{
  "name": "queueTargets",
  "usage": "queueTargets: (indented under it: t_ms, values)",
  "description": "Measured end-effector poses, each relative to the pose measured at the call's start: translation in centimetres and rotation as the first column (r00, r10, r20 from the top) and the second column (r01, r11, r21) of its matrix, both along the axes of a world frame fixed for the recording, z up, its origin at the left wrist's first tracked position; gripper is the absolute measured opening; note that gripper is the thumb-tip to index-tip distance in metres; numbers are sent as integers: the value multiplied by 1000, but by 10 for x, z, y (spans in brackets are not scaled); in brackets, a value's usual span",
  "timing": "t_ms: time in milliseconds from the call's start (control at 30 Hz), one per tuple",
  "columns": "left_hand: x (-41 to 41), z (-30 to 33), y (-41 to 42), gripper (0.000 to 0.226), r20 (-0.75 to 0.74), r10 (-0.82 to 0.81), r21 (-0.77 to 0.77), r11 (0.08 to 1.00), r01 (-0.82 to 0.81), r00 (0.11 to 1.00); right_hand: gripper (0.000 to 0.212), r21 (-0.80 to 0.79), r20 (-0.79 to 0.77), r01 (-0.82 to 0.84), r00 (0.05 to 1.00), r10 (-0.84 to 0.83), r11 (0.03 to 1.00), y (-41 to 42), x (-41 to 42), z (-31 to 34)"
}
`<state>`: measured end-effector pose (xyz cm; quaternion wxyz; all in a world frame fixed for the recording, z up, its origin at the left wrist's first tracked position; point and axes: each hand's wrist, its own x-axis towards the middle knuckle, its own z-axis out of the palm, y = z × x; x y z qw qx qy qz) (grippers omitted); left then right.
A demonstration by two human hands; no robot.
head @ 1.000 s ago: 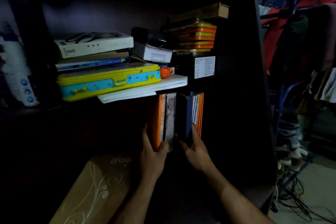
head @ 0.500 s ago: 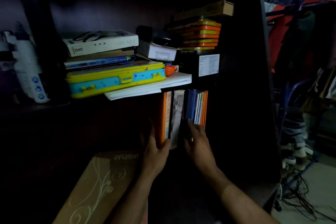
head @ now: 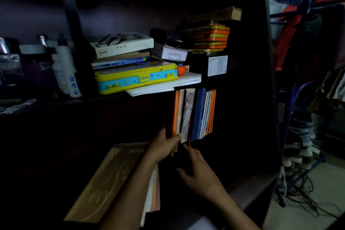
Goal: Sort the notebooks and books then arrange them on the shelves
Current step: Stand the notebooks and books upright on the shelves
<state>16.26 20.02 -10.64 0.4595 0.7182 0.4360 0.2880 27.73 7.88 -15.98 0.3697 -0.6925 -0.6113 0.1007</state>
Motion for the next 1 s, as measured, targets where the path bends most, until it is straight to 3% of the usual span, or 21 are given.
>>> queueTargets:
  t_ms: [67, 167, 300, 367, 467, 567, 633, 700, 767, 867, 933, 1000]
  values:
    - [-33, 7, -3, 90, 4, 33, 4, 999, -33, 999, 77, 5, 76, -47, 996, 46, 999, -13, -6, -1]
    - [-99, 7, -19, 64, -228, 191, 148, 976, -159, 955, 71, -58, 316, -140, 937, 151, 989, -19, -11, 2]
    - [-173, -14, -23, 71, -670, 295, 199, 955, -219, 681, 61, -158, 474, -142, 857, 201, 977, -18, -20, 6]
    - [-180, -16, -30, 66, -697, 315, 253, 949, -191, 644, 59, -165, 476, -121, 859, 186, 979, -18, -20, 6]
    - [-180, -9, -37, 56, -589, 300, 243, 951, -190, 751, 60, -160, 467, -88, 871, 154, 983, -18, -21, 5]
    - [-184, -7, -27, 40, -501, 339, 238, 939, -250, 796, 62, -137, 445, -77, 886, 131, 988, -17, -21, 6]
    - [-192, -1, -19, 27, -321, 330, 170, 942, -289, 888, 64, -126, 442, -81, 888, 129, 989, -17, -22, 6]
    - [-196, 4, -17, 24, -40, 285, -42, 957, -287, 958, 64, -101, 436, -88, 891, 124, 991, -19, -23, 7]
    - [-190, 8, -21, 25, 223, 315, -168, 945, -282, 922, 56, -59, 409, -82, 907, 99, 995, -21, -22, 6]
    - [-166, 14, -35, 48, 497, 360, -157, 932, -326, 789, 41, 82, 403, -104, 913, 63, 991, -28, -25, 5]
    - [-147, 15, -53, 73, 608, 292, -165, 956, -243, 738, 43, 205, 401, -148, 914, 55, 967, -35, -28, 6]
    - [-130, 6, -65, 95, 591, 238, -113, 970, -213, 771, 48, 288, 399, -173, 916, 47, 942, -39, -28, 7]
